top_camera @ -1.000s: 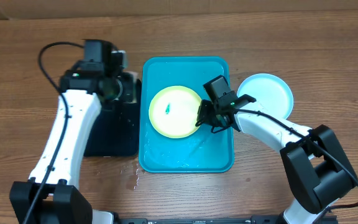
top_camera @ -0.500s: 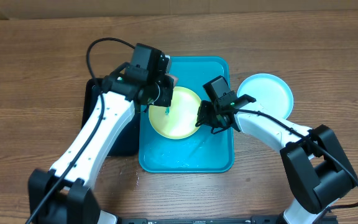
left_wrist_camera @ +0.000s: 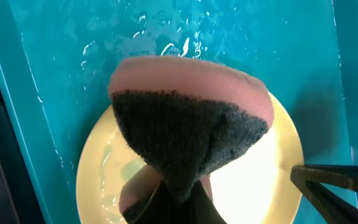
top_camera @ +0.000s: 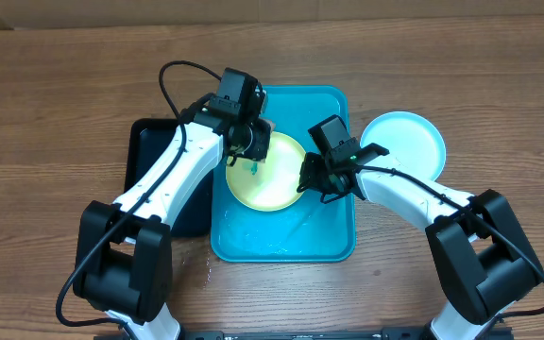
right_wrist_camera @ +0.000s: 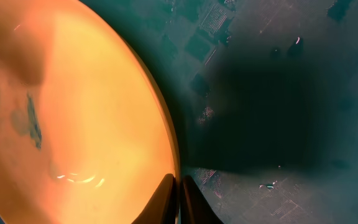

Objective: Clean dirty plates on tray and stack at the side
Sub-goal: 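Press the sponge onto the yellow plate while the right gripper holds the rim, then scrub the blue stain on the yellow plate with the left gripper's sponge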

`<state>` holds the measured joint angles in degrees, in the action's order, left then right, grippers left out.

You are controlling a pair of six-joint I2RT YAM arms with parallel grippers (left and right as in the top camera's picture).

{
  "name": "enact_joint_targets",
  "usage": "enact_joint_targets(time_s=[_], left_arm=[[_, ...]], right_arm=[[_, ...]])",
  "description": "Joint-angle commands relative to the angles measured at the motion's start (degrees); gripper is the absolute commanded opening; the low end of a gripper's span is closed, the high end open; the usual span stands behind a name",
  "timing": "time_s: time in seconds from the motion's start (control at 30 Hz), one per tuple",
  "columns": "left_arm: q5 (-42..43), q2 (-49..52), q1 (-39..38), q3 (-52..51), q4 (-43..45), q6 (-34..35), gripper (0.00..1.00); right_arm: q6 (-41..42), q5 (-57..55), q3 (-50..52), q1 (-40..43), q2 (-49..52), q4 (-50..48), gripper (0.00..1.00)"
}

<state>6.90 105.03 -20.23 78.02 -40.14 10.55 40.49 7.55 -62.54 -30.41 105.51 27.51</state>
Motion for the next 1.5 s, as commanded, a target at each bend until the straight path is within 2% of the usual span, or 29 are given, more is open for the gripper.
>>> enact_joint_targets(time_s=[0.0,0.2,0.23,0.3,0.37,0.63,0.8,0.87,0.9,0.97,1.17,1.27,1.47], left_arm=[[0.22,0.17,-0.2,-0.09,0.28,-0.48,0.04],[0.57,0.35,-0.87,-0.09,0.31,-0.46,0.04],[0.92,0.35,-0.87,-0.09,0.24,-0.46,0.04],[1.81,0.35,-0.87,-0.09,0.0,-0.46,0.04],[1.79,0.35,-0.87,-0.09,-0.33,-0.46,0.04],[1.73,0.35,-0.85,-0.09,-3.67,-0.22,0.04],[1.75,0.35,-0.87,-0.09,-4.68,-0.2,0.04],[1.75,0.35,-0.87,-0.09,-5.11,-0.2,0.04],[1.75,0.35,-0.87,-0.09,-5.46,-0.2,0.04],[1.75,0.35,-0.87,-0.09,-5.7,-0.2,0.04],[1.73,0.35,-0.85,-0.09,-6.64,-0.22,0.04],[1.73,0.35,-0.85,-0.09,-6.73,-0.22,0.05],[1.73,0.35,-0.87,-0.09,-6.8,-0.22,0.04]], right_arm=[[0.22,0.46,0.46,-0.28,0.17,-0.22,0.06],[0.24,0.46,0.46,-0.28,0.17,-0.22,0.06],[0.22,0.46,0.46,-0.28,0.17,-0.22,0.11],[0.22,0.46,0.46,-0.28,0.17,-0.24,0.3],[0.22,0.37,0.46,-0.28,0.17,-0.31,0.37],[0.22,0.04,0.46,-0.28,0.17,-0.48,0.33],[0.02,0.0,0.46,-0.28,0.17,-1.18,0.42],[0.02,-0.48,0.57,-0.28,0.17,-1.31,0.41],[0.07,-1.42,0.79,-0.28,0.17,-1.29,0.33],[0.09,-2.23,1.33,-0.28,0.17,-1.77,0.27],[0.28,-2.32,2.23,-0.28,0.17,-3.48,0.25],[0.26,-2.34,2.25,-0.28,0.17,-3.8,0.16],[0.24,-3.69,2.56,-1.14,0.61,-5.68,0.1]])
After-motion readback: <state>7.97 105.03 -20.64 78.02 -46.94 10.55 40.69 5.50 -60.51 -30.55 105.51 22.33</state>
